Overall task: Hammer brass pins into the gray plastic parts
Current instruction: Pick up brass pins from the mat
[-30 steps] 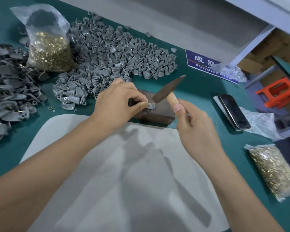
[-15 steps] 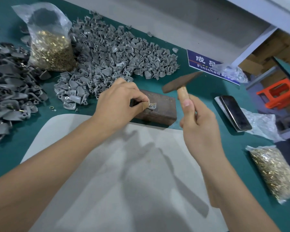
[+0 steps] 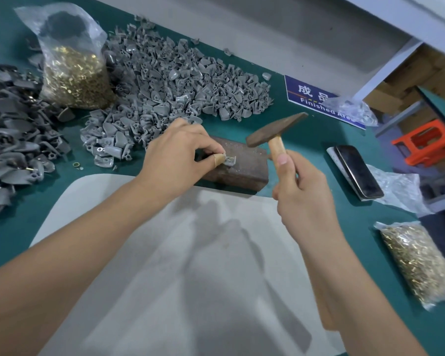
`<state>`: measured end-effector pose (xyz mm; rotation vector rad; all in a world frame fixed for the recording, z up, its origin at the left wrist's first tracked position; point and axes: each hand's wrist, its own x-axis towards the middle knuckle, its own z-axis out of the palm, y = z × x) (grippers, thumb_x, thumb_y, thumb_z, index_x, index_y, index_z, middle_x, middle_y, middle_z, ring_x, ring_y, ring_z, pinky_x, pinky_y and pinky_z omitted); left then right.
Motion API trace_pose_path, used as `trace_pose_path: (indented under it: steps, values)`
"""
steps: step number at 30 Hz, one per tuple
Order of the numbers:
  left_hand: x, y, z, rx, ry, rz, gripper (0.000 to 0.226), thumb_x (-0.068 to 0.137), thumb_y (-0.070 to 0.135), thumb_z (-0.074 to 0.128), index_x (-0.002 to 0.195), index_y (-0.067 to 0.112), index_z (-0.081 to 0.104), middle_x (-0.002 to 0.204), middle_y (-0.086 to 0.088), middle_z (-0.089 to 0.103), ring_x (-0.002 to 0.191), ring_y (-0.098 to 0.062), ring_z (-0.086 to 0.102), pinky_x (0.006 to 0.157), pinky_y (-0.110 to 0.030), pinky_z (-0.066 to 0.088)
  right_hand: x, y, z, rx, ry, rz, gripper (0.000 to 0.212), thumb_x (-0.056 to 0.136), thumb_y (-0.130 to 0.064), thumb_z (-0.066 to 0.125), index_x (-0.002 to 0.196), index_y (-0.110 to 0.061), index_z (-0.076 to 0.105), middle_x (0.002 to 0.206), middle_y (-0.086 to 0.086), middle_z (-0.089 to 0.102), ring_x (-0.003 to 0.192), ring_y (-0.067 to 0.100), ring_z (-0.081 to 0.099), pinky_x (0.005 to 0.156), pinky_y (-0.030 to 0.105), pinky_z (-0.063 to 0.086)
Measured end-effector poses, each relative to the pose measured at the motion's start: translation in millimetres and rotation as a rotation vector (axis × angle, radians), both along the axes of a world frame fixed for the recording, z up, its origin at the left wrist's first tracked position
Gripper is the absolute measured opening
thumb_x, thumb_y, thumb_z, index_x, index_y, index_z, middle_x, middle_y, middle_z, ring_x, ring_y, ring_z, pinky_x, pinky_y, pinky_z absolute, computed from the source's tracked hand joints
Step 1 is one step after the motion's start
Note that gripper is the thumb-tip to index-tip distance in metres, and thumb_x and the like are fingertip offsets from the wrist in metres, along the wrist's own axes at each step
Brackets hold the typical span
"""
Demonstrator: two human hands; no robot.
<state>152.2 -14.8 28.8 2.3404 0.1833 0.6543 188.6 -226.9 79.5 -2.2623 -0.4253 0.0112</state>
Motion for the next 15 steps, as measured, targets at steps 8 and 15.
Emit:
trace_pose_path:
  steps: [8, 15]
  values:
    - [-0.5, -0.4, 0.0, -0.004, -0.001, -0.023, 0.008, 0.09, 0.044, 0.073, 0.092, 0.038, 0.078, 0.087, 0.016, 0.062, 0.093, -0.01, 0.046, 0.069, -0.034, 0.045, -6.6, -2.5, 6.0, -0.243, -0.188, 0.02, 0.026, 0.107, -0.046, 0.037, 0.117, -0.037, 0.06, 0.067, -0.02, 0.053, 0.059, 0.015, 0.044, 0.054, 0.037, 0.038]
    - [-0.2, 0.6, 1.1, -0.008, -0.007, -0.005, 0.007, 0.09, 0.043, 0.073, 0.092, 0.038, 0.078, 0.087, 0.016, 0.062, 0.093, -0.009, 0.045, 0.067, -0.033, 0.043, -2.6, -0.4, 2.3, -0.262, -0.09, 0.083, 0.029, 0.108, -0.044, 0.037, 0.108, -0.031, 0.063, 0.065, -0.011, 0.052, 0.061, 0.014, 0.043, 0.058, 0.036, 0.036]
